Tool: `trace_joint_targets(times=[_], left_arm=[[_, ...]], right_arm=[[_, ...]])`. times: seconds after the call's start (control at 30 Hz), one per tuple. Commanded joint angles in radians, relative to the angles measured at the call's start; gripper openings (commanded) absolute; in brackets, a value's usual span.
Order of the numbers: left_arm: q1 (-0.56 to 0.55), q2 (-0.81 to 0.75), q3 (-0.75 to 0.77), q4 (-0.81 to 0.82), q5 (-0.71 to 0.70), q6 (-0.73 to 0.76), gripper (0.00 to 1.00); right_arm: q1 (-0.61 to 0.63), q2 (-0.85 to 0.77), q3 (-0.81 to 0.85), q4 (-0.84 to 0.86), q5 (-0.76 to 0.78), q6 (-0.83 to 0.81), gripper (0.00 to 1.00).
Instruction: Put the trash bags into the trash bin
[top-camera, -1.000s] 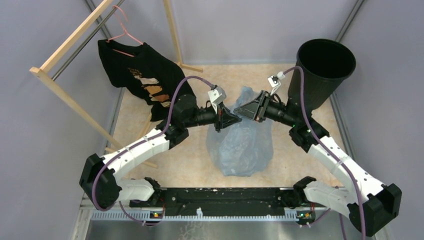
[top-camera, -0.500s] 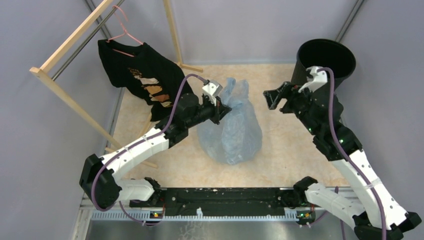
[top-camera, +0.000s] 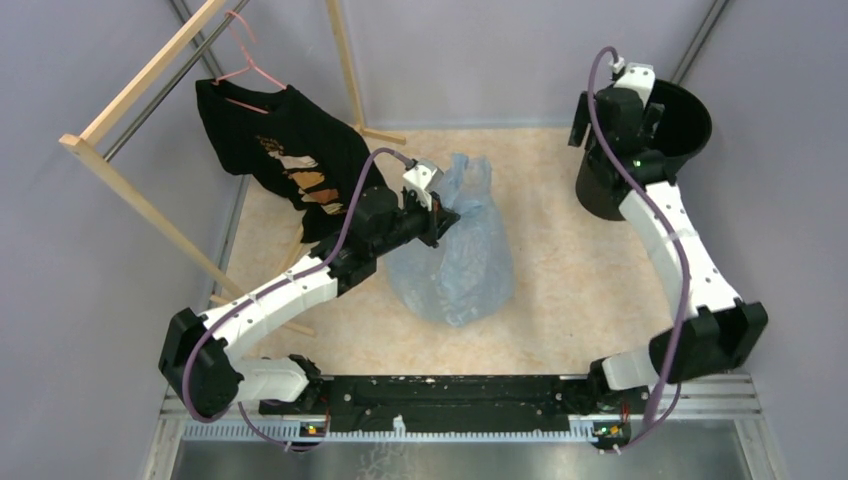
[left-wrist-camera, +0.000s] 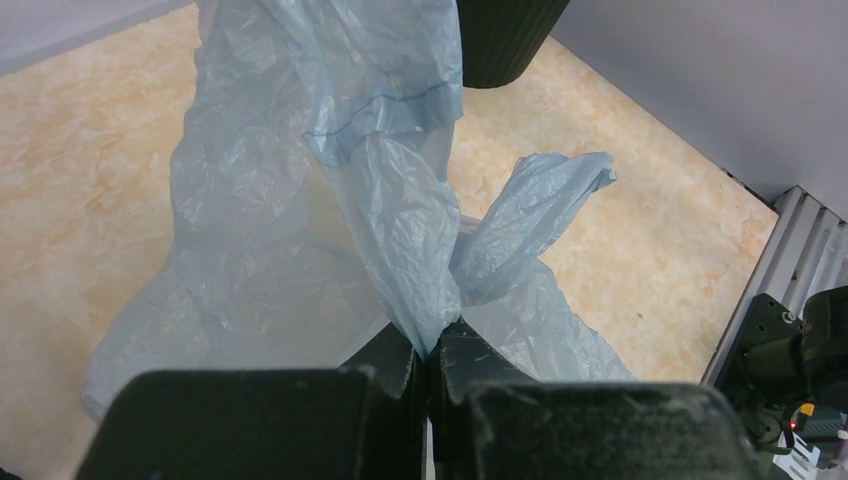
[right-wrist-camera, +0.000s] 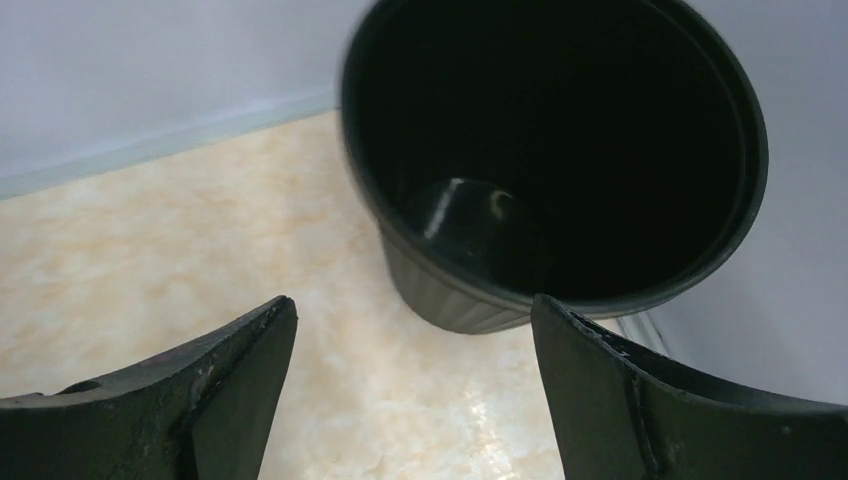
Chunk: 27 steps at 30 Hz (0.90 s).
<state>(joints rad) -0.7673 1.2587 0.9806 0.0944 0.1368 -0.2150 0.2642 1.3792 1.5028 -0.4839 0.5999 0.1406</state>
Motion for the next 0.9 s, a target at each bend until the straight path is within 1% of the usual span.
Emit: trace_joint_targets(times=[0.0, 0.07, 0.2, 0.3, 0.43, 0.6, 0.7, 0.77, 0.83, 0.87], left_arm=[[0.007, -0.025, 0.041, 0.036, 0.012, 0.000, 0.00], [0.013, -0.016, 0.040, 0.037, 0.017, -0.006, 0.00], [0.035, 0.009, 0.049, 0.035, 0.058, -0.029, 0.00], [0.055, 0.020, 0.055, 0.039, 0.108, -0.055, 0.00], [0.087, 0.032, 0.052, 0.050, 0.141, -0.080, 0.00], [0.145, 0.058, 0.056, 0.066, 0.219, -0.134, 0.00], [0.151, 0.062, 0.065, 0.054, 0.220, -0.131, 0.00], [0.155, 0.062, 0.064, 0.053, 0.211, -0.129, 0.00], [0.157, 0.065, 0.065, 0.053, 0.218, -0.133, 0.00], [0.158, 0.068, 0.065, 0.053, 0.223, -0.138, 0.00]], right_arm=[[-0.107, 0.102, 0.140, -0.104, -0.102, 0.030, 0.87], [-0.116, 0.146, 0.178, -0.122, -0.106, 0.014, 0.87], [-0.122, 0.189, 0.187, -0.105, -0.115, -0.022, 0.87], [-0.125, 0.220, 0.205, -0.113, -0.132, -0.043, 0.80], [-0.126, 0.261, 0.229, -0.117, -0.124, -0.085, 0.77], [-0.126, 0.306, 0.257, -0.131, -0.144, -0.102, 0.66], [-0.126, 0.330, 0.257, -0.135, -0.150, -0.112, 0.64], [-0.126, 0.342, 0.256, -0.142, -0.148, -0.114, 0.60], [-0.126, 0.349, 0.260, -0.152, -0.150, -0.114, 0.53], [-0.125, 0.350, 0.264, -0.161, -0.158, -0.110, 0.47]])
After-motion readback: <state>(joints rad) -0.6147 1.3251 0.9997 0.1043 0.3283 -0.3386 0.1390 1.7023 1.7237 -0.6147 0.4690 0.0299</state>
